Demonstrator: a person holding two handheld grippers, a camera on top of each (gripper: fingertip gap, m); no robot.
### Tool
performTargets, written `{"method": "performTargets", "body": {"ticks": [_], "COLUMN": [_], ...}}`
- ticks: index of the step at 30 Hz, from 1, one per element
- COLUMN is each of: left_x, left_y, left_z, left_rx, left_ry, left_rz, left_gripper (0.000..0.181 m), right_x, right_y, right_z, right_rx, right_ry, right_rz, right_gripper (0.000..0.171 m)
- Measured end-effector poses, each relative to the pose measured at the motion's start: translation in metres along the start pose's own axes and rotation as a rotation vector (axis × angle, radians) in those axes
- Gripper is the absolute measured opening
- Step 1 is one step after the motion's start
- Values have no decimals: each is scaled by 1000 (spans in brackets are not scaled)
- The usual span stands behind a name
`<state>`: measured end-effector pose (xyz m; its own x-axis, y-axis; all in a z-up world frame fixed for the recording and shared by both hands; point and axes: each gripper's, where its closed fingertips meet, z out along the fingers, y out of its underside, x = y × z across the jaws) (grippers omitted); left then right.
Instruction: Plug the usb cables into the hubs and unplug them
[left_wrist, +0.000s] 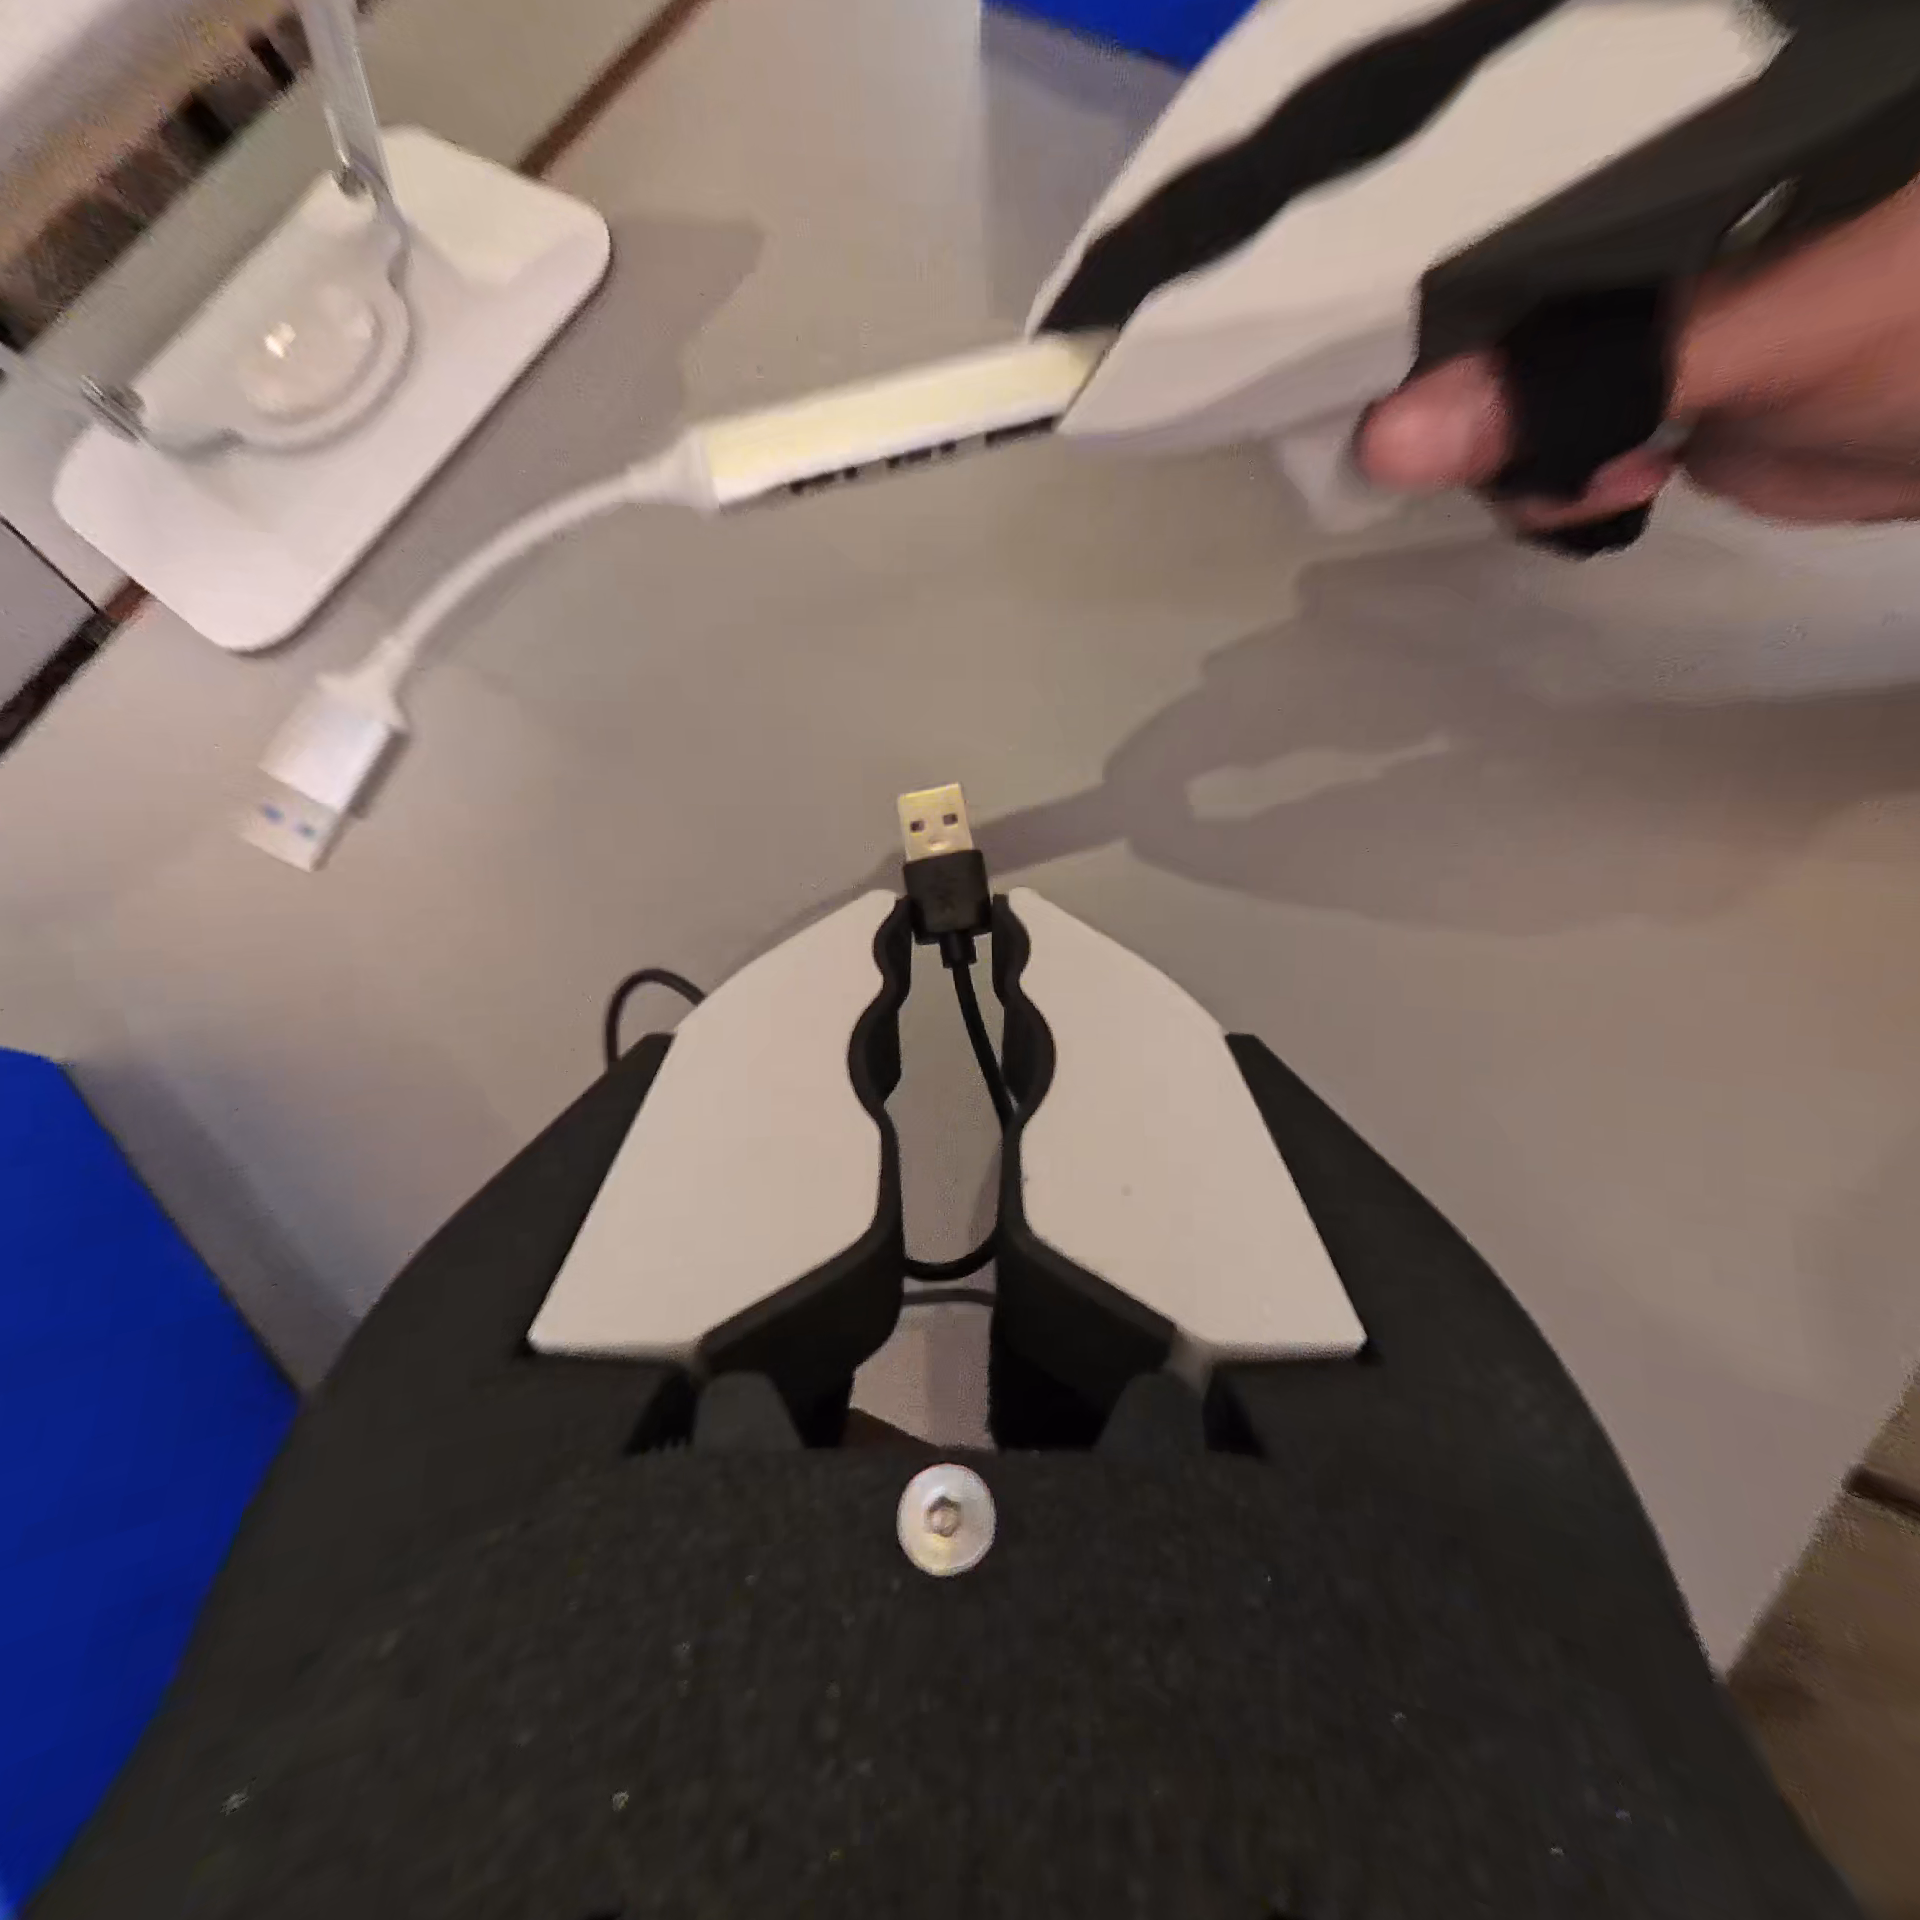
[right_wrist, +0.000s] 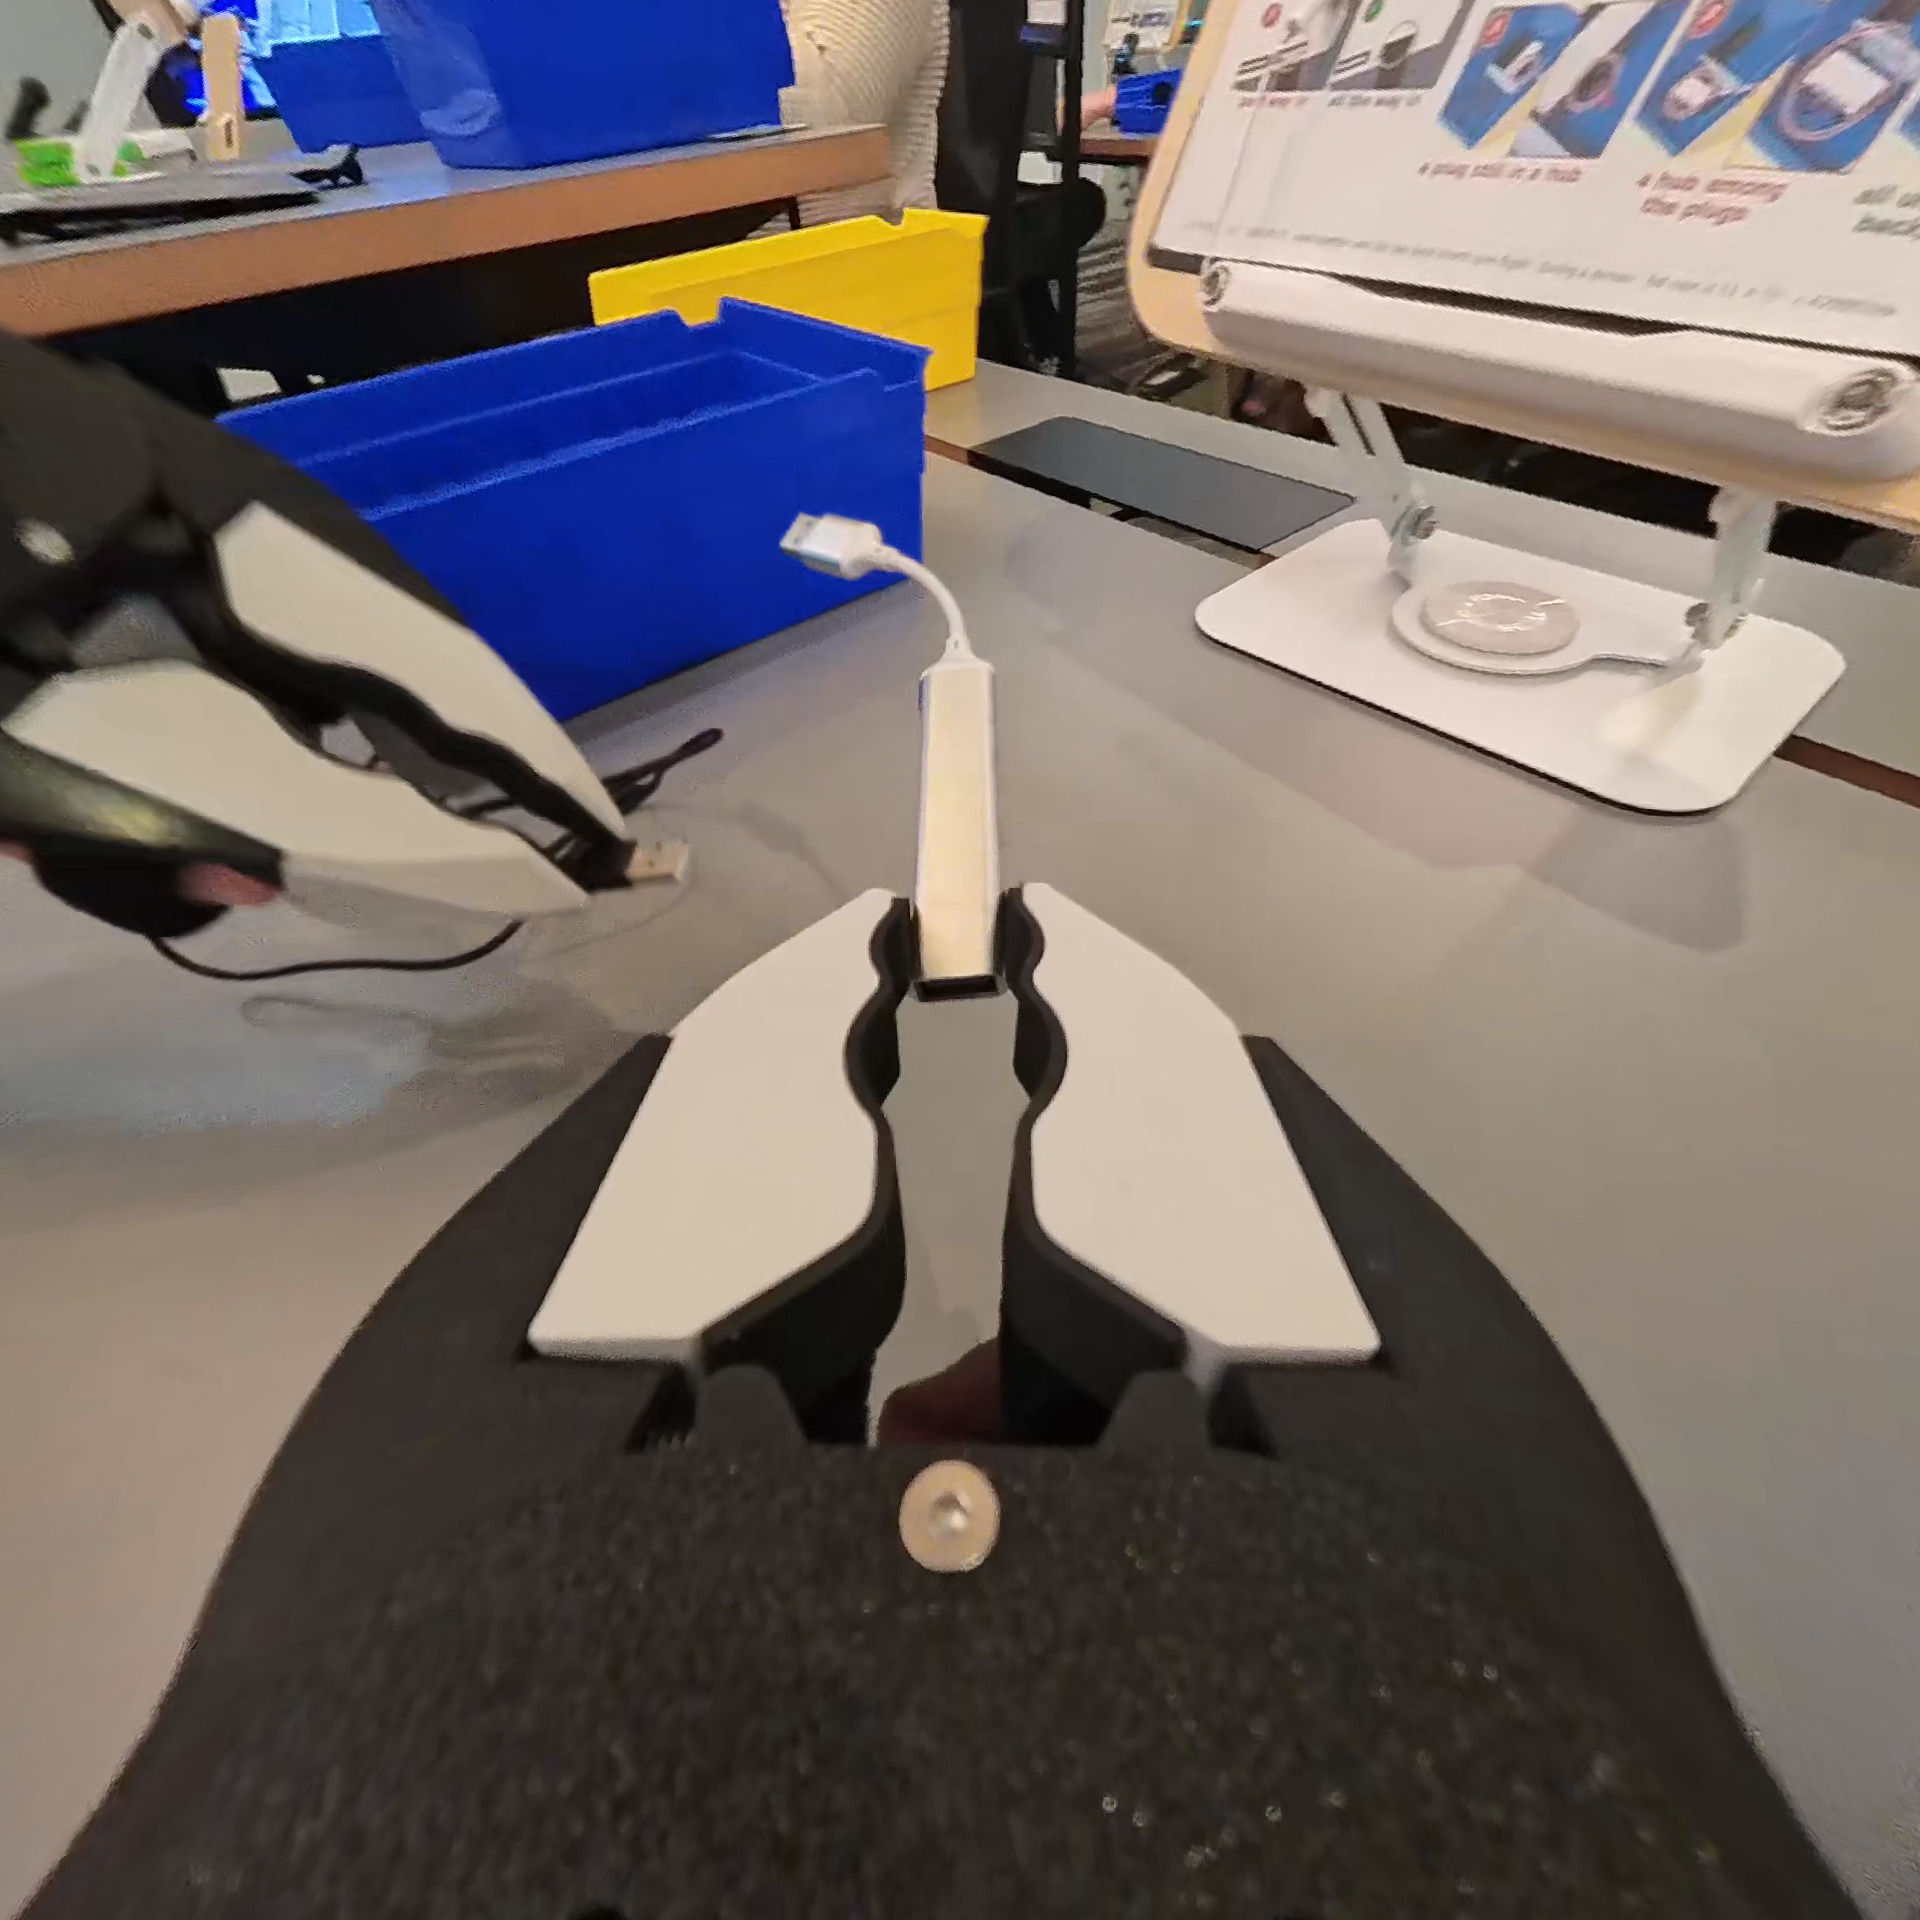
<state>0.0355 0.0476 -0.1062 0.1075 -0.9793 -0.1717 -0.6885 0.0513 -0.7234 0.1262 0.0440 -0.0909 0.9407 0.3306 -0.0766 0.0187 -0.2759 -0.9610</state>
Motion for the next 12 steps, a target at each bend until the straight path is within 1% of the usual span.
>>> {"method": "performTargets", "body": {"ticks": [2, 4, 7, 12], "left_x": [3, -2, -10, -11], "left_y": [-11, -16, -19, -25], "left_z": [-11, -14, -12, -6], "left_rx": [10, 5, 1, 10], "left_ry": [23, 2, -23, 0], "left_rz": [3, -3, -12, -53], "left_gripper": [14, 14, 14, 14], "right_x": [-4, -9, -19, -33], "right_y": [-2, -4, -8, -15], "right_z": [2, 4, 8, 13], "right_rx": [2, 3, -5, 0], "right_ry": [6, -7, -18, -24], "right_rz": [3, 13, 3, -23], "right_gripper": [17, 17, 17, 17]}}
